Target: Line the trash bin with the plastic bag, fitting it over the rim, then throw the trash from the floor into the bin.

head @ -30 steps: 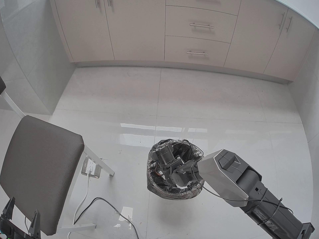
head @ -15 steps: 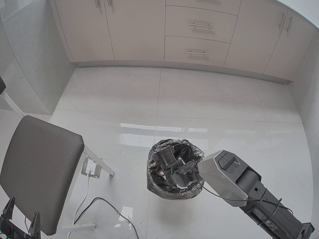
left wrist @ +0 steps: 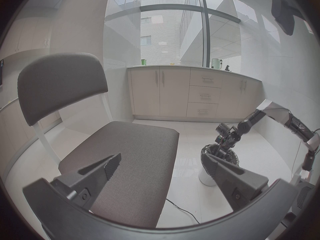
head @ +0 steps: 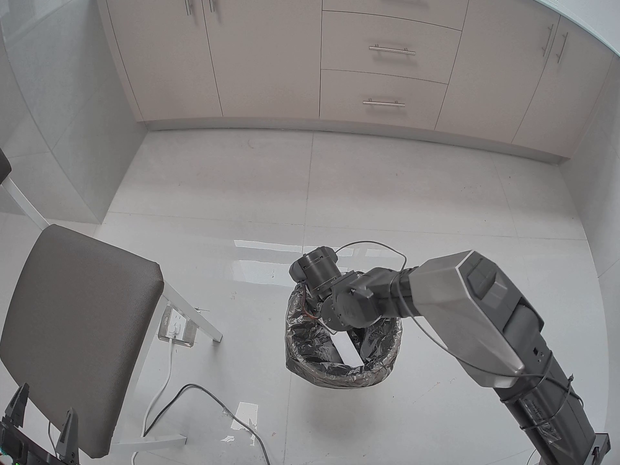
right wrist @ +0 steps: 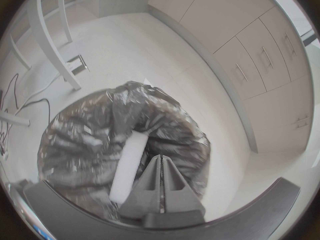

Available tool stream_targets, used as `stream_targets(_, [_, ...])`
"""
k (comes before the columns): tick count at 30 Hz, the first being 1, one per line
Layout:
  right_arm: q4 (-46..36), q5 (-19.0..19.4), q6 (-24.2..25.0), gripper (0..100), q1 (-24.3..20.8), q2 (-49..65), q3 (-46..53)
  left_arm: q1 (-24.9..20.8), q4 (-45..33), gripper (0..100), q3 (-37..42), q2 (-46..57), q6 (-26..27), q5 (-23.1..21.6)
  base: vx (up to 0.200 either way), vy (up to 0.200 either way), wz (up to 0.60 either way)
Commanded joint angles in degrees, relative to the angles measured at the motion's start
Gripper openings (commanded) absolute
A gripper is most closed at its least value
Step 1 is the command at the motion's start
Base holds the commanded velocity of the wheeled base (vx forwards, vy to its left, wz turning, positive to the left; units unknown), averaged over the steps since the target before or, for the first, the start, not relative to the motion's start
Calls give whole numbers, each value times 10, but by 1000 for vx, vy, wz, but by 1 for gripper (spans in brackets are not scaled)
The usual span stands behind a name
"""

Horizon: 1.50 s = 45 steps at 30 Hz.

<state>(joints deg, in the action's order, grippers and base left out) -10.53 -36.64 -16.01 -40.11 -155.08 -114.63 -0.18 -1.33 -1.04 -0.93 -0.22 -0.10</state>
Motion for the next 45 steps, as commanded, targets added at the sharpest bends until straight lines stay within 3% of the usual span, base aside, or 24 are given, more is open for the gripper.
stream_targets(1, [-182,-49,5,0,7,137,0,0,0,100,6,8,0,0,0,0,0])
stream_targets(7, [-484,-55,63,0,9,290,0,0,0,100,6,8,0,0,0,0,0])
stream_targets(8, [-491,-55,64,0,9,294,0,0,0,100,6,8,0,0,0,0,0])
stream_targets(10, [-595,-68,78,0,13,354,0,0,0,100,6,8,0,0,0,0,0])
stream_targets(12, [-613,-73,81,0,13,365,0,0,0,100,6,8,0,0,0,0,0])
stream_targets(13, [-695,-111,94,0,29,420,0,0,0,100,6,8,0,0,0,0,0])
stream_targets(20, [-792,-132,152,0,48,602,0,0,0,100,6,8,0,0,0,0,0])
stream_targets(31, [-785,-113,148,0,119,906,0,0,0,100,6,8,0,0,0,0,0])
stream_targets(36, [-782,-40,142,0,187,1074,0,0,0,100,6,8,0,0,0,0,0])
stream_targets(41, [-725,126,110,0,304,1262,0,0,0,100,6,8,0,0,0,0,0])
stream_targets(42, [-725,126,110,0,304,1262,0,0,0,100,6,8,0,0,0,0,0])
stream_targets(44, [-634,197,97,0,373,1369,16,0,0,100,6,8,0,0,0,0,0])
stream_targets(45, [-600,206,93,0,393,1399,61,0,0,100,6,8,0,0,0,0,0])
